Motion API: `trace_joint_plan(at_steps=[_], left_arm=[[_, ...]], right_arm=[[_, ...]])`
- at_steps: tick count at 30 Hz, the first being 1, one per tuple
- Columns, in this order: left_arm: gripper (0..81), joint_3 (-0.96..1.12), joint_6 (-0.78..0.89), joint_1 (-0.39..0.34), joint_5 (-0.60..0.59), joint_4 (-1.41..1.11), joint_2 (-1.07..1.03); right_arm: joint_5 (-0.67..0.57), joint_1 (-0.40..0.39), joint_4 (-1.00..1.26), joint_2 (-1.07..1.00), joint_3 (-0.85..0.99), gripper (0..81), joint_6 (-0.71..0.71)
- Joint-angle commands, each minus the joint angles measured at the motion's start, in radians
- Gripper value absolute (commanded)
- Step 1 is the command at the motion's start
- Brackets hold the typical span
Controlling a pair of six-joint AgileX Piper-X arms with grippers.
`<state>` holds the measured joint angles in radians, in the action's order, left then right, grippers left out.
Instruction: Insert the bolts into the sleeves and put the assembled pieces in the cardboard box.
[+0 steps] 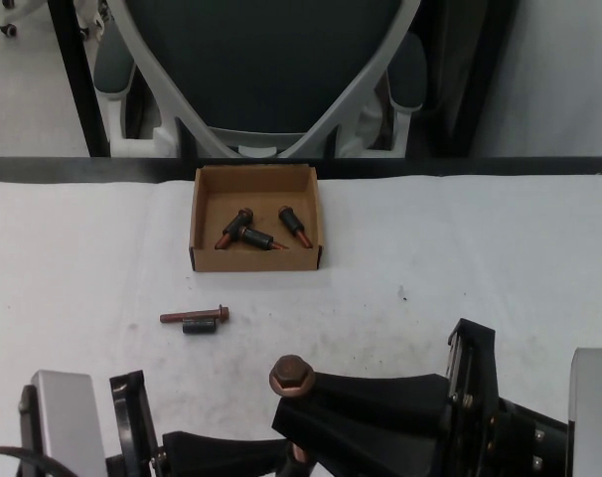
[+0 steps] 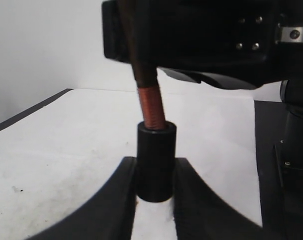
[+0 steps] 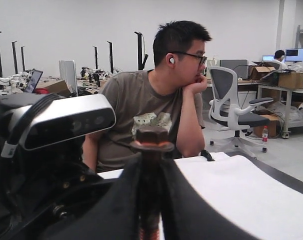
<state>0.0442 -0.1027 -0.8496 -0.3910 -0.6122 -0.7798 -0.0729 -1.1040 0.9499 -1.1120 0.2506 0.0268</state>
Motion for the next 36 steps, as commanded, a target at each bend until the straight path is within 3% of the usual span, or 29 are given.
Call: trace_joint_plan(at_steps=[1,11,22,25,30,31,33,36], left_arm=[[0.8,0.01,0.024,0.003,-0.023,-0.03,-0.001],[0.8,0.01,0.237,0.003,0.026,-0.164,-0.001],[0.8,0.01,0.315,0.003,0.085,-0.262,-0.001],[0.8,0.01,0.314,0.003,0.112,-0.258,-0.001],[0.8,0.01,0.3,0.003,0.17,-0.236,-0.001],[0.8,0.013,0.289,0.003,0.184,-0.229,-0.001],[0.8,0.019,0.276,0.003,0.204,-0.22,-0.001],[0.8,0.051,0.265,0.003,0.253,-0.132,-0.001]], right_arm=[[0.007,0.004,0.005,0.004,0.01,0.2,-0.008],[0.007,0.004,0.005,0.004,0.01,0.2,-0.008],[0.007,0.004,0.005,0.004,0.003,1.1,-0.004],[0.007,0.004,0.005,0.016,-0.019,12.9,0.005],[0.029,0.004,0.005,0.082,-0.074,52.3,0.11],[0.036,0.004,0.005,0.099,-0.086,53.4,0.128],[0.036,0.004,0.005,0.148,-0.121,50.1,0.148],[0.027,0.004,0.005,0.216,-0.169,36.8,0.189]])
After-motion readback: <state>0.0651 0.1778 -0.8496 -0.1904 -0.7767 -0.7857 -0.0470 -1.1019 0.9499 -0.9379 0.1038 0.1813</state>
